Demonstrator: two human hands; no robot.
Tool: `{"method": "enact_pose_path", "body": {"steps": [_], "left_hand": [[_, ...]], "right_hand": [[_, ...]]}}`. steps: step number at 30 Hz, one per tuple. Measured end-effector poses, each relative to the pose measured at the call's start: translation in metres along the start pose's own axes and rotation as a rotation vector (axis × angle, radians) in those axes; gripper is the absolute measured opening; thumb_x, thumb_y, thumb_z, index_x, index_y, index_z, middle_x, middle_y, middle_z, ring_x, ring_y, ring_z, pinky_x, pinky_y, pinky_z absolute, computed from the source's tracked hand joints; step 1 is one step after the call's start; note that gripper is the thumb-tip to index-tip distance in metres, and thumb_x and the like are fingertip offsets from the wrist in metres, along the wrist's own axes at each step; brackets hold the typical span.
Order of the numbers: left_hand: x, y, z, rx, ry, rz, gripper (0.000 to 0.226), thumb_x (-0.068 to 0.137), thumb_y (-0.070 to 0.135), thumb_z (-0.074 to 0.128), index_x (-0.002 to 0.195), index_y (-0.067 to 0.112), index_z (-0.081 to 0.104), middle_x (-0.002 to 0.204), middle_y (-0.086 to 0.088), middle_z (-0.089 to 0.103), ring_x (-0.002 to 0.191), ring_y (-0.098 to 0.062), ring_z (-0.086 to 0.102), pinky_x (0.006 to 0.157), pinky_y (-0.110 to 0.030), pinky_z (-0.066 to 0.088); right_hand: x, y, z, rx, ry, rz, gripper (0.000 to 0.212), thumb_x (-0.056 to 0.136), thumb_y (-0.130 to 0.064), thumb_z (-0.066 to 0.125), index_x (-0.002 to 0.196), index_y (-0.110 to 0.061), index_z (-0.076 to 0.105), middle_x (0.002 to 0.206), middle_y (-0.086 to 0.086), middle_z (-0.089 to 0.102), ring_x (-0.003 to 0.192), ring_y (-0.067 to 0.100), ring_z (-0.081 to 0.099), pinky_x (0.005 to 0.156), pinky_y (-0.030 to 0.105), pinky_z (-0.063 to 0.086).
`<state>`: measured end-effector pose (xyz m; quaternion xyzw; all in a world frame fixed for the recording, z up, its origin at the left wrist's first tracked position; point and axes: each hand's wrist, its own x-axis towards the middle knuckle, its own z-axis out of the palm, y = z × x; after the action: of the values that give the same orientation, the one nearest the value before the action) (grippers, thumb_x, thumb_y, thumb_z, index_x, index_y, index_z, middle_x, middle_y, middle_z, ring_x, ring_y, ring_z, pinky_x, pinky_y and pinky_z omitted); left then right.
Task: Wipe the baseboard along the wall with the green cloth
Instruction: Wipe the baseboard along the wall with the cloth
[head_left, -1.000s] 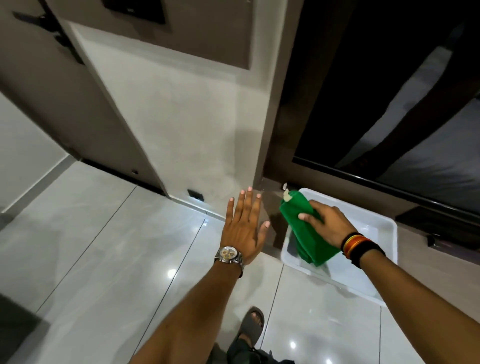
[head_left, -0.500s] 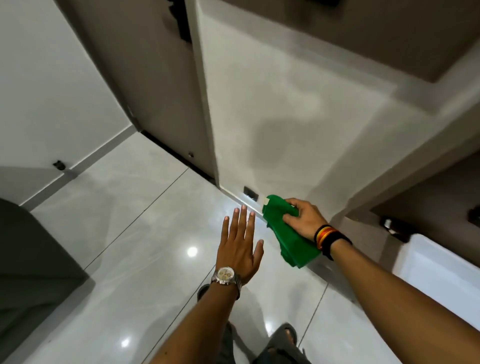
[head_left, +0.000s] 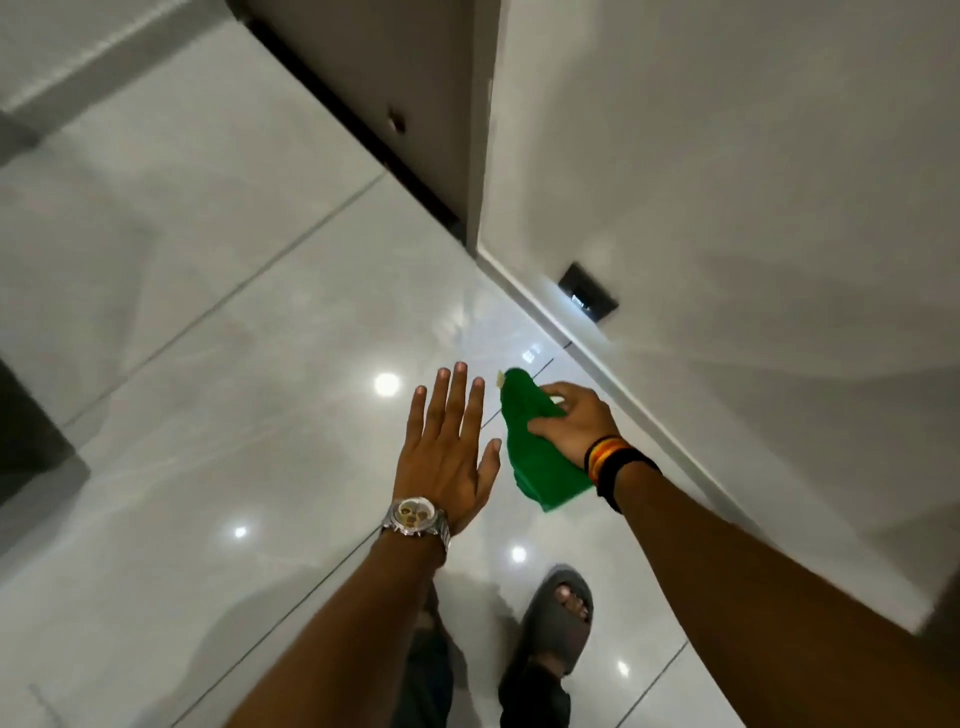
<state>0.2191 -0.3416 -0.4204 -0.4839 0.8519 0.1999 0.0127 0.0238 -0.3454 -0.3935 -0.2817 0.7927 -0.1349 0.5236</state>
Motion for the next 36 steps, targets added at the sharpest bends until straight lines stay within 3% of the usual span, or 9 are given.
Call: {"method": "enact_pose_path", "body": {"steps": [4,7,9,13,18,21,25,30,36], "left_hand": [[0.033,-0.032,0.114,-0.010,-0.013,-0.029,0.078,0.106,0.050,0.022,0.170,0.006,0.021,0.179,-0.019,0.011,0.167,-0.038,0.010,0.136,-0.058,0.011],[0.050,-0.051,0.183,-0.010,-0.025,-0.063,0.079,0.104,0.049,0.020,0.170,0.005,0.019,0.179,-0.020,0.008,0.167,-0.038,0.008,0.137,-0.056,0.006],[0.060,-0.062,0.221,-0.009,-0.046,-0.083,0.080,0.103,0.049,0.017,0.171,0.006,0.016,0.180,-0.019,0.004,0.168,-0.037,0.004,0.137,-0.055,0.002],[0.088,-0.087,0.273,0.012,-0.053,-0.107,0.078,0.106,0.047,0.022,0.172,0.008,0.011,0.181,-0.017,-0.001,0.169,-0.035,-0.001,0.137,-0.053,-0.002],[0.139,-0.114,0.321,0.031,0.014,-0.195,0.074,0.112,0.038,0.035,0.172,0.006,0.007,0.181,-0.019,-0.002,0.169,-0.035,-0.002,0.137,-0.052,-0.003],[0.174,-0.127,0.342,-0.005,0.048,-0.233,0.074,0.111,0.038,0.032,0.172,0.004,0.006,0.181,-0.020,-0.001,0.169,-0.035,-0.002,0.136,-0.056,-0.001],[0.196,-0.138,0.357,0.058,0.158,-0.125,0.077,0.105,0.041,0.027,0.172,0.006,0.012,0.181,-0.017,0.007,0.169,-0.032,0.005,0.134,-0.063,-0.001],[0.205,-0.141,0.361,0.045,0.196,-0.144,0.076,0.105,0.036,0.032,0.172,0.008,0.013,0.182,-0.014,0.007,0.169,-0.030,0.004,0.135,-0.062,0.003],[0.226,-0.144,0.361,0.076,0.235,-0.232,0.073,0.108,0.038,0.027,0.172,0.008,0.009,0.182,-0.013,0.005,0.169,-0.030,0.002,0.135,-0.063,0.001]], "right_hand": [[0.111,0.050,0.038,-0.005,0.041,-0.057,0.050,0.084,-0.018,0.080,0.132,-0.025,0.067,0.125,0.009,0.074,0.112,0.029,0.071,0.102,0.039,0.059],[0.169,0.100,0.054,-0.312,0.209,-0.076,0.057,0.092,-0.024,0.074,0.146,-0.019,0.056,0.130,0.012,0.071,0.124,0.035,0.065,0.108,0.045,0.053],[0.197,0.135,0.068,-0.502,0.210,-0.134,0.056,0.098,-0.023,0.066,0.151,-0.014,0.049,0.139,0.014,0.065,0.131,0.038,0.059,0.111,0.048,0.049],[0.241,0.174,0.103,-0.773,0.129,-0.434,0.058,0.108,-0.029,0.048,0.162,-0.010,0.034,0.170,0.015,0.031,0.158,0.034,0.030,0.129,0.049,0.029],[0.303,0.188,0.127,-1.002,0.118,-0.607,0.071,0.112,-0.045,0.027,0.168,-0.011,0.001,0.177,0.011,-0.004,0.165,0.029,-0.001,0.134,0.053,0.010],[0.329,0.203,0.139,-1.038,0.212,-0.651,0.072,0.111,-0.049,0.024,0.168,-0.011,0.002,0.177,0.011,0.000,0.165,0.027,0.002,0.134,0.053,0.010],[0.344,0.225,0.150,-0.956,0.415,-0.791,0.067,0.110,-0.046,0.025,0.167,-0.012,0.015,0.177,0.008,0.013,0.165,0.024,0.009,0.133,0.052,0.014],[0.359,0.213,0.147,-0.933,0.417,-0.782,0.066,0.110,-0.044,0.027,0.167,-0.012,0.017,0.177,0.007,0.014,0.165,0.023,0.011,0.133,0.051,0.017],[0.415,0.140,0.120,-0.928,0.420,-0.758,0.066,0.110,-0.046,0.026,0.167,-0.014,0.018,0.176,0.008,0.017,0.164,0.022,0.013,0.134,0.046,0.010]]}}
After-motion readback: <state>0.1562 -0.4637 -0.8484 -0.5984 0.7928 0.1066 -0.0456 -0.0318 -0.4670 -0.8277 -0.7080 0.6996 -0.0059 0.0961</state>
